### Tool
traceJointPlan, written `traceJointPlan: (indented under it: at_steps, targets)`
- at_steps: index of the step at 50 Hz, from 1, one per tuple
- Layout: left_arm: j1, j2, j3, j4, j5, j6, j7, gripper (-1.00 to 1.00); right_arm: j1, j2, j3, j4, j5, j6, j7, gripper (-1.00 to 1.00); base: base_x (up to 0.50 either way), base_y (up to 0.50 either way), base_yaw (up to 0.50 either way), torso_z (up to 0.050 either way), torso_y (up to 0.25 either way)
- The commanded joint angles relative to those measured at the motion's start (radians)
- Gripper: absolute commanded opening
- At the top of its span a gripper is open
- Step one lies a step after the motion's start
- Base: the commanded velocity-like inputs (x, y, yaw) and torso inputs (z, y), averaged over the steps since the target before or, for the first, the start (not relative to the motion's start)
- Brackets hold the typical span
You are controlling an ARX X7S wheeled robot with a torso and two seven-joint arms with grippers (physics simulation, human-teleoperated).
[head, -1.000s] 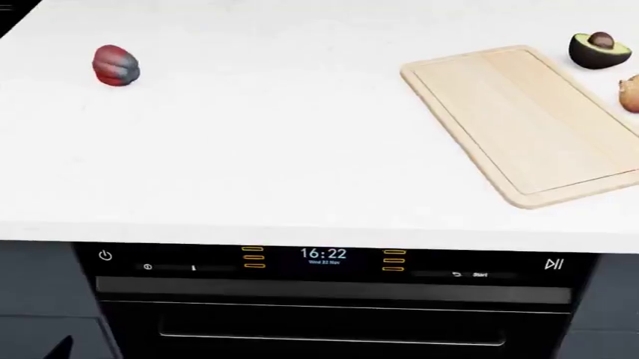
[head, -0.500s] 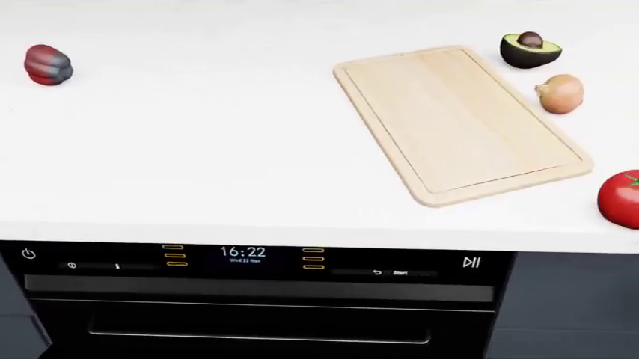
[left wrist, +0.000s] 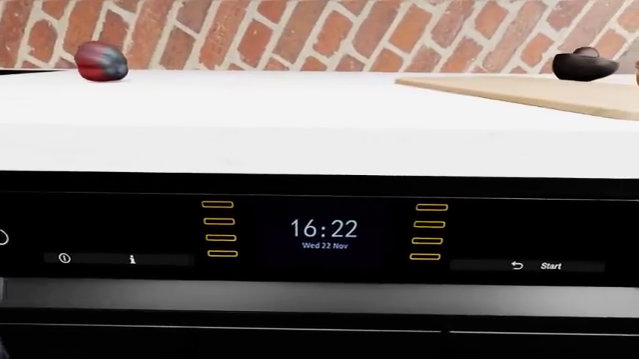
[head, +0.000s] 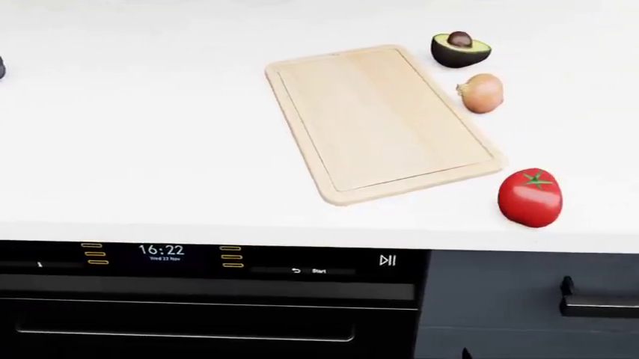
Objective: Place the avocado, onion, tomato and bell pepper on the cutting board.
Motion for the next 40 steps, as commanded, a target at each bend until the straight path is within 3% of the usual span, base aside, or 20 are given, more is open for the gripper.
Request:
traceJointPlan:
  at_steps: [1, 40]
  targets:
    - [0.008, 0.008, -0.005, 0.006, 0.016, 0.012, 0.004, 1.0, -0.011, -0.006, 0.006, -0.018, -0.023, -0.001, -0.003, 1.0, 0.0, -0.32, 0.0, 0.0, 0.0]
    - [0.004, -0.023, 0.034, 0.005, -0.007, 0.012, -0.046, 1.0, -0.005, 0.026, -0.031, -0.013, 0.013, -0.003, 0.035, 1.0, 0.0, -0.31, 0.0, 0.0, 0.0]
